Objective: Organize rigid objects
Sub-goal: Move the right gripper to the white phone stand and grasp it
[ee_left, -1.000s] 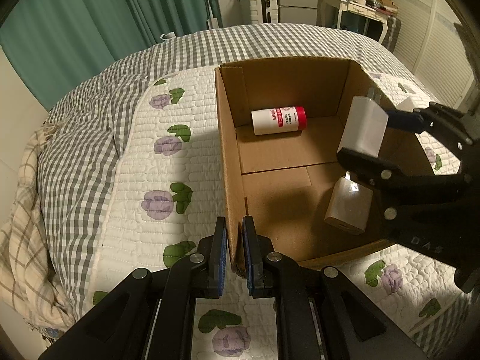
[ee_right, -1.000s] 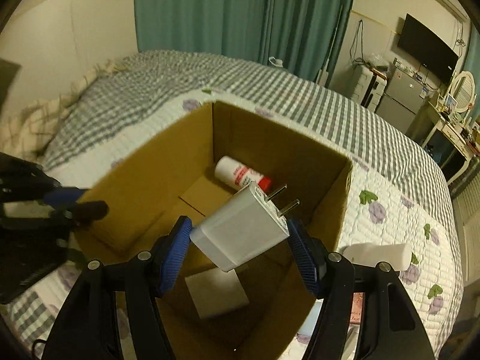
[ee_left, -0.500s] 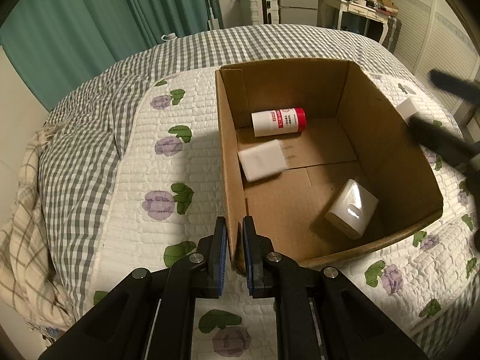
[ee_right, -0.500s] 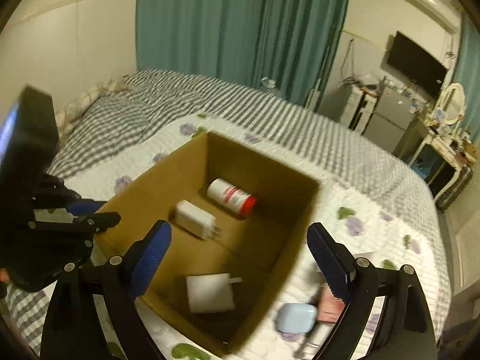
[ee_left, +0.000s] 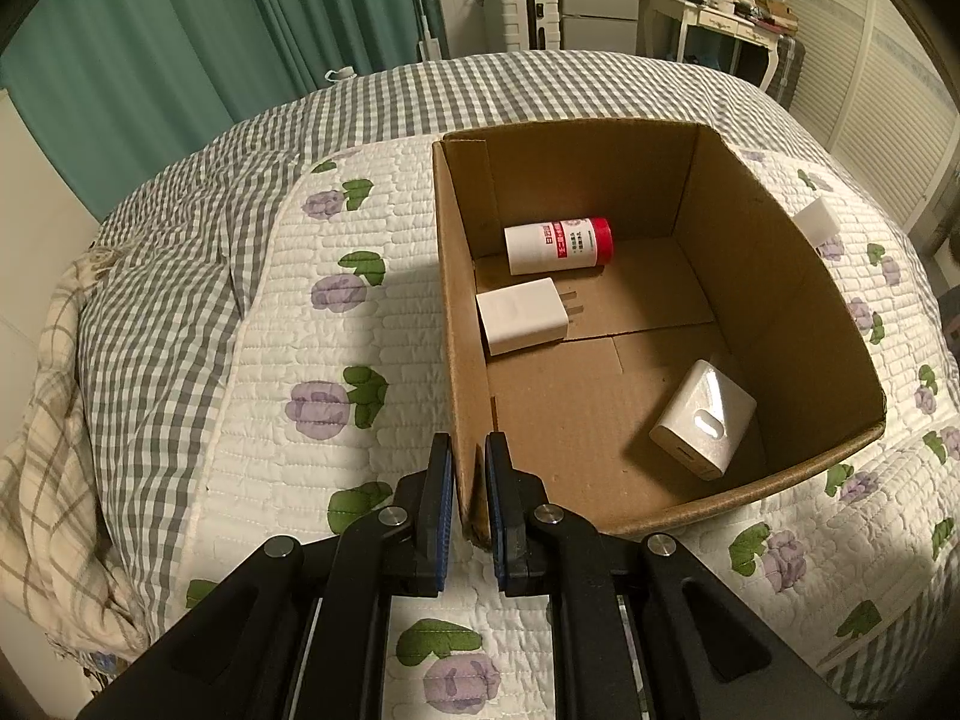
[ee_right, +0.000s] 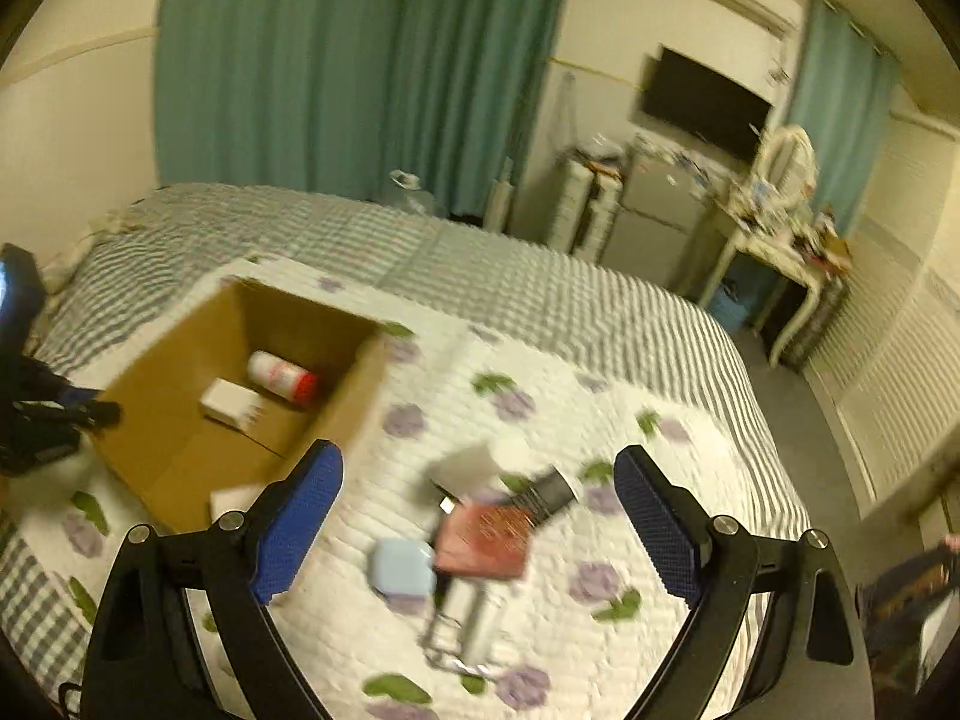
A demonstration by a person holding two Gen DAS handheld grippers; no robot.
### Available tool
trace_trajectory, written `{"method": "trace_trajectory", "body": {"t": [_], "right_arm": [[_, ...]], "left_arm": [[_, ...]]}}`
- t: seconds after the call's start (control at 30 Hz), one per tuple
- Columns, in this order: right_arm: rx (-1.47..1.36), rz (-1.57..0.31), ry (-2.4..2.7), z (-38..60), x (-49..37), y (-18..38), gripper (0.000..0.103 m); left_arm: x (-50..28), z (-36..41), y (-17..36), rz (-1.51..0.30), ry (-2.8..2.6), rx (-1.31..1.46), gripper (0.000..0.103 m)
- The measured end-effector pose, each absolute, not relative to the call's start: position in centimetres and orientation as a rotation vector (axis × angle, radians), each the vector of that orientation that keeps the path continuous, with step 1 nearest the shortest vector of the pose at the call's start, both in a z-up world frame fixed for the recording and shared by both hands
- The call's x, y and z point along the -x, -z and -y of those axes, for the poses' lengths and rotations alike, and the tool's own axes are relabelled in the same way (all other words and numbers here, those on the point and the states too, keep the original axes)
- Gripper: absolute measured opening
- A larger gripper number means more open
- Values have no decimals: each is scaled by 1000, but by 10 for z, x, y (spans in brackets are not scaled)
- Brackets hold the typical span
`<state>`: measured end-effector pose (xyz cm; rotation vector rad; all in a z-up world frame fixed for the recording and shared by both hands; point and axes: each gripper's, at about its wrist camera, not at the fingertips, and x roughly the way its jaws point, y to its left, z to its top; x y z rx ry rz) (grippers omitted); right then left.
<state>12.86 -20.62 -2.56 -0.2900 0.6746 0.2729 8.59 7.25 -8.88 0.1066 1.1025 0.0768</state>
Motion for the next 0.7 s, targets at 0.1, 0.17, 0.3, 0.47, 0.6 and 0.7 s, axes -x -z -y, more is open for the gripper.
{"method": "trace_trajectory", "body": {"t": [0.1,0.17,0.3,0.47,0.6,0.7], "right_arm": [[274,-722,-220,229,-132,46,92],[260,-757,-194,242,-134,62,92],[213,-861,-154,263,-142,107,92],[164,-1000,-158,273,-148,157,92],[206,-1024,-201,260,-147,170,92],[248,-1057,-219,249,-148,182,92]], "left_arm": [[-86,-72,89,-1102,-77,-110,11],[-86,-72,88,-1103,-78,-109,11],[-86,-73,89,-1104,-79,-114,11],[-86,-73,89,-1102,-79,-117,11],[-86,-73,89,-1102,-80,-117,11],[-86,-74,89,-1101,-80,-119,11]]}}
